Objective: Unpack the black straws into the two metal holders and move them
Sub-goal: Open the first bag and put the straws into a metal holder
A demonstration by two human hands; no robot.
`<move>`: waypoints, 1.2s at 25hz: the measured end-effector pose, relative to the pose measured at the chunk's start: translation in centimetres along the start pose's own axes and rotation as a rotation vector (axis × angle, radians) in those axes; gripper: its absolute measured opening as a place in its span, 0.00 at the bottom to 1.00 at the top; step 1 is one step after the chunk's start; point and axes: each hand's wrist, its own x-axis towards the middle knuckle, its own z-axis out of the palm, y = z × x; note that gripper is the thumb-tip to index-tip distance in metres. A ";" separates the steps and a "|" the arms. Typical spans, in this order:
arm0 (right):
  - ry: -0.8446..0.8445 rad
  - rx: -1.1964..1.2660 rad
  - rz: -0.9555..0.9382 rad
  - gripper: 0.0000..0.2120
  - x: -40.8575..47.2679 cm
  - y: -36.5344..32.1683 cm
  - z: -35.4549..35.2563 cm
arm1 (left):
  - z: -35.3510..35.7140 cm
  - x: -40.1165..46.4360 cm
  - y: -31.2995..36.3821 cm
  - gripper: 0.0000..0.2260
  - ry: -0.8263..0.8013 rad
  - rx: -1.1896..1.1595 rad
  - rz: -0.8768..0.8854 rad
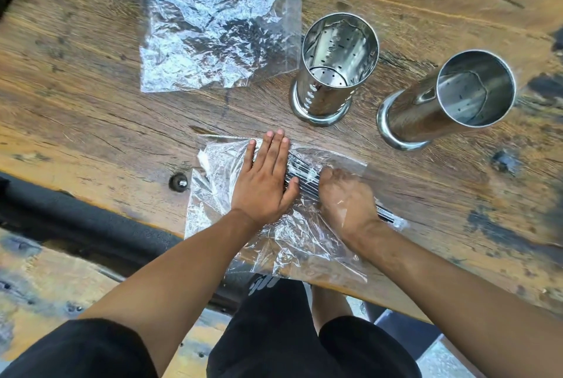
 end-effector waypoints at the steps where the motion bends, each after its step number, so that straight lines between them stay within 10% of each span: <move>1: -0.009 -0.017 0.011 0.19 0.3 -0.1 -0.1 | 0.0 0.0 0.0 0.34 0.012 -0.015 0.003; 17: -0.119 0.480 0.372 0.17 -5.7 6.9 0.3 | -1.3 0.4 0.5 0.35 -0.196 0.062 -0.033; 30: 0.301 1.253 0.412 0.09 -4.2 2.0 -9.3 | -6.5 -1.6 -4.3 0.16 -0.080 0.006 -0.270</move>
